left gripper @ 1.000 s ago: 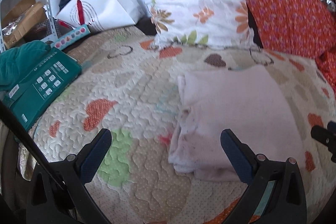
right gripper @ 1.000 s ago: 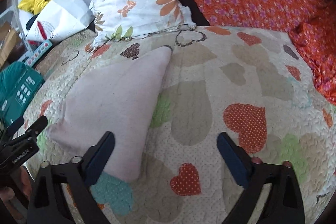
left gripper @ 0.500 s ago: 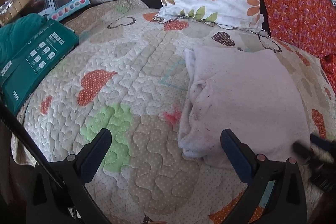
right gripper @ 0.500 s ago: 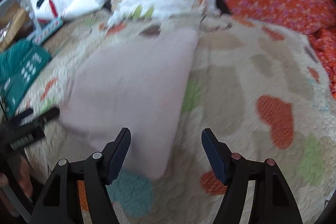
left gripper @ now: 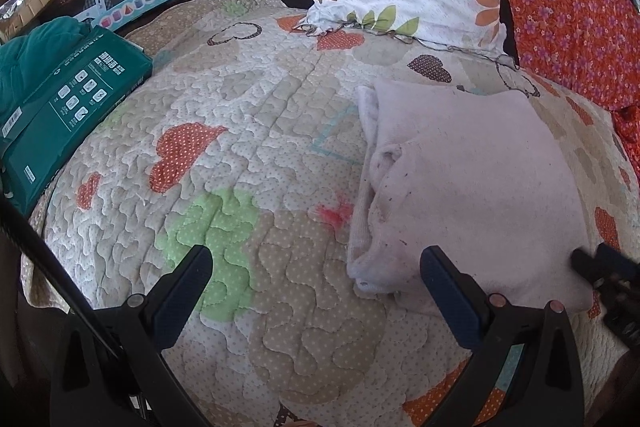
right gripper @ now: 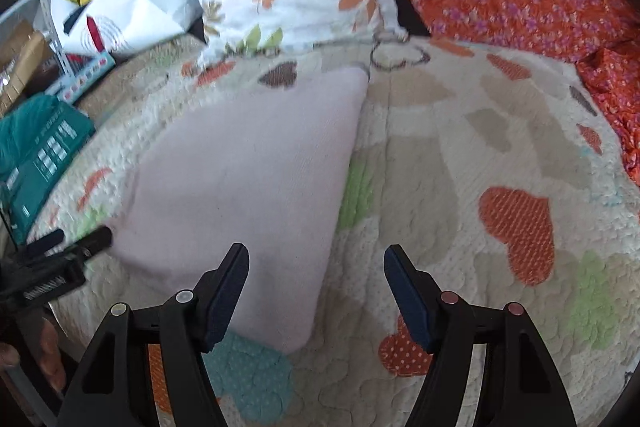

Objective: Fold small clothes

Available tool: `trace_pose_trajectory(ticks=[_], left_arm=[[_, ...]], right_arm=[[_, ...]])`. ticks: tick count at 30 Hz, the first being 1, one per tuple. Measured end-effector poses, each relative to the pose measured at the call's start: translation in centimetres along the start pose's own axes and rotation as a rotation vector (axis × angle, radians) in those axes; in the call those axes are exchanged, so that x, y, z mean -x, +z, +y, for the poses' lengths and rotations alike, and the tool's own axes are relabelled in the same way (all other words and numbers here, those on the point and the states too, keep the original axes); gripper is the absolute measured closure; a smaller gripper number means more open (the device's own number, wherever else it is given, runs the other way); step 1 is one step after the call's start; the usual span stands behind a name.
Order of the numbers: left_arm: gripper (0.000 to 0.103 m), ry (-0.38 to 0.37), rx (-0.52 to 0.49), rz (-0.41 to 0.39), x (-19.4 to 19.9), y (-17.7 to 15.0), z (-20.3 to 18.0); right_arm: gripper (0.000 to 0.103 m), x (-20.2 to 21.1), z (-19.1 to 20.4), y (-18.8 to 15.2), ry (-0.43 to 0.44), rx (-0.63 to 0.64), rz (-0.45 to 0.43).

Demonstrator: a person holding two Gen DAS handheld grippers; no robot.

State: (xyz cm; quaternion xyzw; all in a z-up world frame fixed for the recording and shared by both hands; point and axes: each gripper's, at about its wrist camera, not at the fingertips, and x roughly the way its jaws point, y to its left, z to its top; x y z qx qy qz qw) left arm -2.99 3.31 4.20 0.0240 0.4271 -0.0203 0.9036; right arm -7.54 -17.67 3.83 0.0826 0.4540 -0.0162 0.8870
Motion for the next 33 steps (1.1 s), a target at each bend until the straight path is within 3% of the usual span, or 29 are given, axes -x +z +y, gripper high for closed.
trace_pose_trajectory(ticks=[2,5,12,19,33], left_arm=[[0.000,-0.002,0.001,0.001,0.0,0.0,0.0],[0.000,-0.002,0.006,0.003,0.0,0.0,0.0],[0.000,0.001,0.010,0.006,0.1,-0.1,0.1],[0.000,-0.006,0.000,0.019,-0.1,-0.2,-0.1],[0.000,-0.025,-0.008,0.029,0.0,-0.5,-0.4]], right_arm=[[0.028,-1.3,0.3,-0.4,0.023,0.010,0.063],[0.028,-1.2,0.4,-0.5,0.021,0.020,0.054],[0.024,1.8,-0.3,0.4,-0.048,-0.002,-0.104],[0.023,0.2,0.2,0.0,-0.056,0.024,-0.027],[0.019,0.9,-0.6,-0.5,-0.080,-0.001,-0.025]])
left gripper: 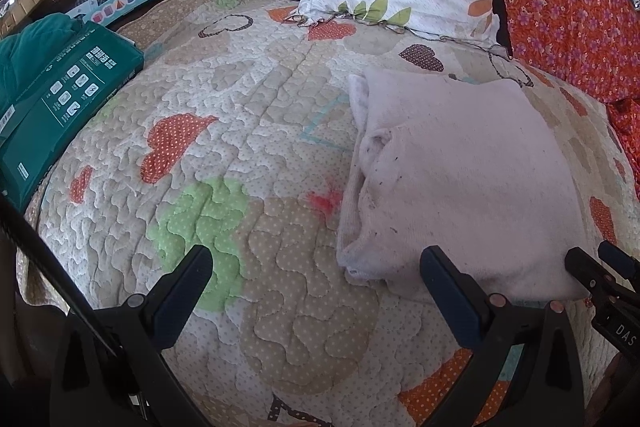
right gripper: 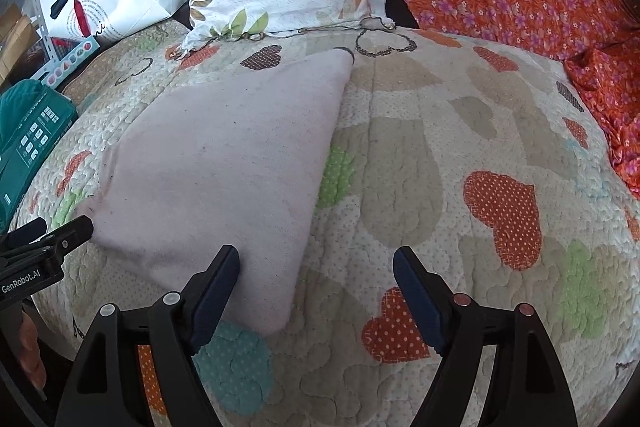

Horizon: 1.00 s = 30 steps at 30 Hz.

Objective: Fold small clothes

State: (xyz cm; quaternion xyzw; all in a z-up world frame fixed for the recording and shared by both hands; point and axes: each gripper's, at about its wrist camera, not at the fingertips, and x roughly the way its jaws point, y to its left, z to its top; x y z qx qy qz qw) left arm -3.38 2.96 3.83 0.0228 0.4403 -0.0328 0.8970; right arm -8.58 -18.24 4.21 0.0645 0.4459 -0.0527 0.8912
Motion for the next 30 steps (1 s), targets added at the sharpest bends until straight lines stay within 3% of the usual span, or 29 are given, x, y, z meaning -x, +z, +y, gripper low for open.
trace_pose_trajectory(ticks=[23,30], left_arm=[[0.000,-0.023,-0.064,-0.034,1.4,-1.1,-1.8],[0.000,-0.074,-0.053,-0.003,1.9,-1.8,-1.9]], right_arm=[[0.017,1.8,0.3,-1.1,-0.045,0.031,-0.033],[0.017,2.9,0.5,-2.9,-0.065,0.030,-0.032]])
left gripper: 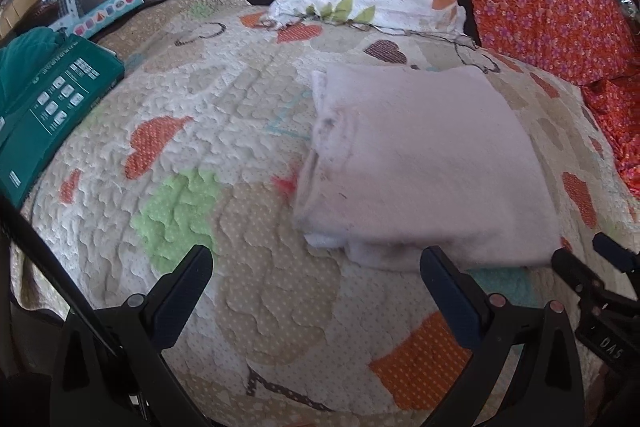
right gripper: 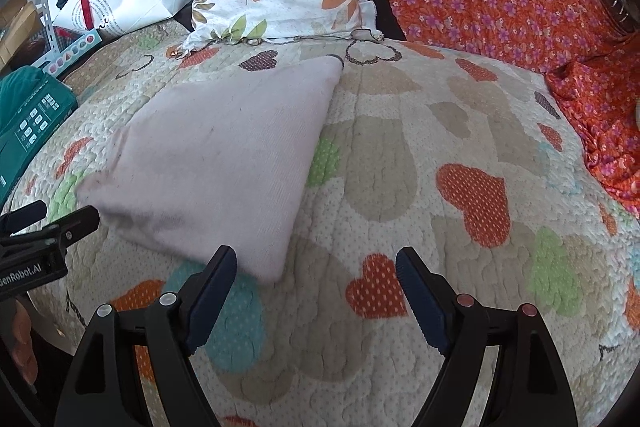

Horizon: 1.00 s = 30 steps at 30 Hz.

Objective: Fold small clothes

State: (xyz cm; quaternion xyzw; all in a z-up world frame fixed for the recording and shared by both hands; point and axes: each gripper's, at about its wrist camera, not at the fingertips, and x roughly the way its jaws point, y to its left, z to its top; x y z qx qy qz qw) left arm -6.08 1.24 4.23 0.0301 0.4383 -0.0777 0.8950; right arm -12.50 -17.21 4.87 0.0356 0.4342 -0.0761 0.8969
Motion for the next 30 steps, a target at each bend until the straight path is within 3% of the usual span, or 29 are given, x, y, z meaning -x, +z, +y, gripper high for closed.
trace_pose_trajectory(ticks=[14,30], left_arm=[[0.000,-0.036,-0.044,0.049,-0.1,-2.0,-1.9],[0.000,-0.056,-0.003,0.093,-0.9,-2.1,-1.1]], right_arm=[[0.016,0.4,-2.2,-1.3,-0.011,-0.103,0.021],[0.016,-0.6,-1.6,-1.4,-0.008,-0.084,0.046]])
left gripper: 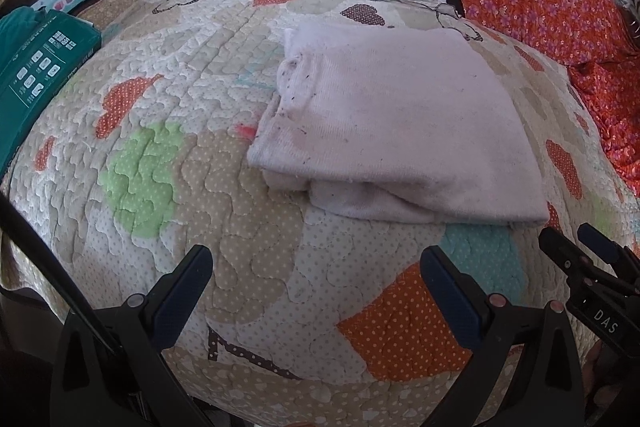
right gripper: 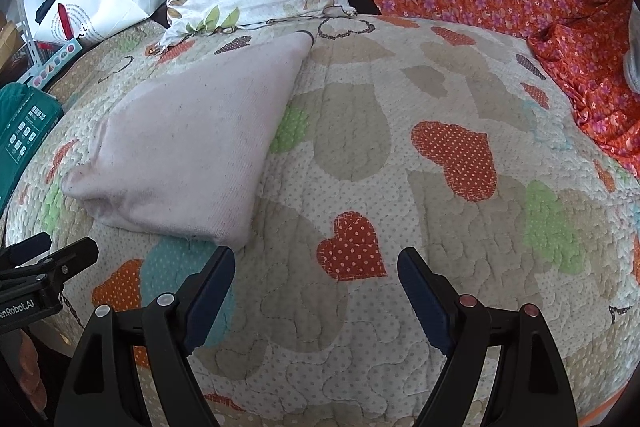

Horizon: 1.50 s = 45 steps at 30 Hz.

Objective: Fold small clothes

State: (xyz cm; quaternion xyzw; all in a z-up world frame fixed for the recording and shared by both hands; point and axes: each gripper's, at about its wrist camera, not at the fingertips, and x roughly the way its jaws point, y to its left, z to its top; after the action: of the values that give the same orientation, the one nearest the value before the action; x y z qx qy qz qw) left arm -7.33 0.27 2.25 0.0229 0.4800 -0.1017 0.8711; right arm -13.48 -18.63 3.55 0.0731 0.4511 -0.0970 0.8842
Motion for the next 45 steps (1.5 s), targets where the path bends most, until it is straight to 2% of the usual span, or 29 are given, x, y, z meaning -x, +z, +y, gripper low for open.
trace_pose_trajectory(ticks=[31,45], left_arm=[[0.000,0.014,0.005,-0.002,-0.5,0.0,0.4],[0.000,0.082,-0.034,-0.064,0.1,0.1,-0.3]], right_arm=[[0.015,-0.4,0.3,0.1,-0.005,0.041,-0.002],[0.015,-0.1,1.8,0.0,-0.163,0.181,-0.006]])
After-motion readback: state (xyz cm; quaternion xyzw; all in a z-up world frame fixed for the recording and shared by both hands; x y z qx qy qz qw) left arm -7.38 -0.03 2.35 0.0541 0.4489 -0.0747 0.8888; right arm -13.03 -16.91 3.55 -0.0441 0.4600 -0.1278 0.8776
